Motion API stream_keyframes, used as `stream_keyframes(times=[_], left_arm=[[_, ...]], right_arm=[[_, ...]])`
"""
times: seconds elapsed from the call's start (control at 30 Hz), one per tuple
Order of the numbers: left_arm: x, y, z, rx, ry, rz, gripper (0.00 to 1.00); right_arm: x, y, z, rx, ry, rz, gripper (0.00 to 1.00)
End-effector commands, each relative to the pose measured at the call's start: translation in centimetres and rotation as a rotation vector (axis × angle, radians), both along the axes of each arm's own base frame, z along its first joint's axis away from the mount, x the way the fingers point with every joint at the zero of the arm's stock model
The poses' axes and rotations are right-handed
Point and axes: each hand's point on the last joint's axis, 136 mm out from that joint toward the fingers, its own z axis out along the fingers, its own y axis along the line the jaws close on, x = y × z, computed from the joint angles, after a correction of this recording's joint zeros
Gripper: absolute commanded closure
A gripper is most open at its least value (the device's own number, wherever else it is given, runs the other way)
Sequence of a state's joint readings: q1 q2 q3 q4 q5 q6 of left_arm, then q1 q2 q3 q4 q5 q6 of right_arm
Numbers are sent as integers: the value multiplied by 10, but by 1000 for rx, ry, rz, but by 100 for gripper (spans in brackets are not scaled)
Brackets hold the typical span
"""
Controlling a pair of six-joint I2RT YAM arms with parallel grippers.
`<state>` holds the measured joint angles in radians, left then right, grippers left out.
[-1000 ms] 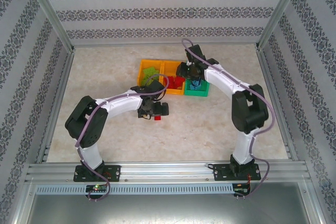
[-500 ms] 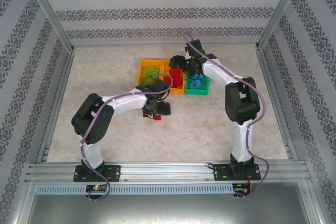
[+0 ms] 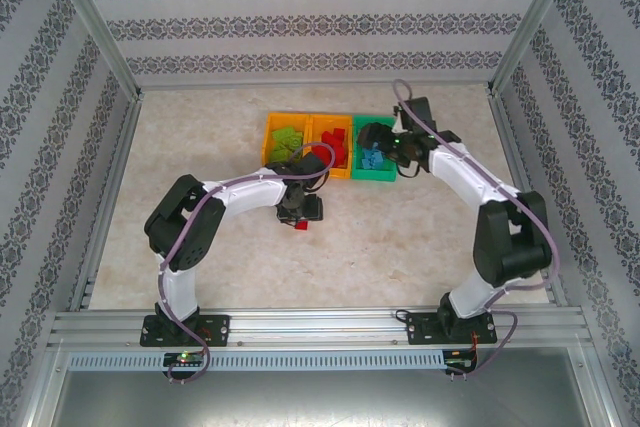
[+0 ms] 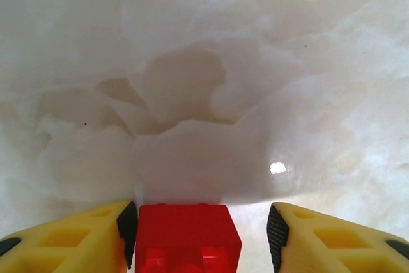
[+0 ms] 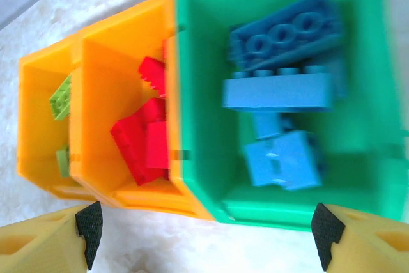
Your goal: Sort the legos into containers by color
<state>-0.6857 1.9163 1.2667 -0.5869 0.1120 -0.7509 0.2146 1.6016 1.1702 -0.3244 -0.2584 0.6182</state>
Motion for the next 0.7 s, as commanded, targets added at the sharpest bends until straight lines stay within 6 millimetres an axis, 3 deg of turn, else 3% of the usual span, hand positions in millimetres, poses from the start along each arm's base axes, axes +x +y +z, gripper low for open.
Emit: stream_keyframes(times=[0.0, 0.3, 0.5, 0.67], left_arm=[[-7, -2, 0, 34, 9, -30, 44], [-8, -3, 0, 38, 2, -32, 72], [-2, -5, 7, 35, -22, -30, 75], [18, -17, 34, 11, -100, -51, 75]], right_arm=[[-13, -32, -4, -43, -8, -52, 12], [-56, -94, -32, -62, 53, -187, 10], [-68, -101, -43, -46, 71, -200, 9], [-68, -100, -41, -33, 51, -195, 9]])
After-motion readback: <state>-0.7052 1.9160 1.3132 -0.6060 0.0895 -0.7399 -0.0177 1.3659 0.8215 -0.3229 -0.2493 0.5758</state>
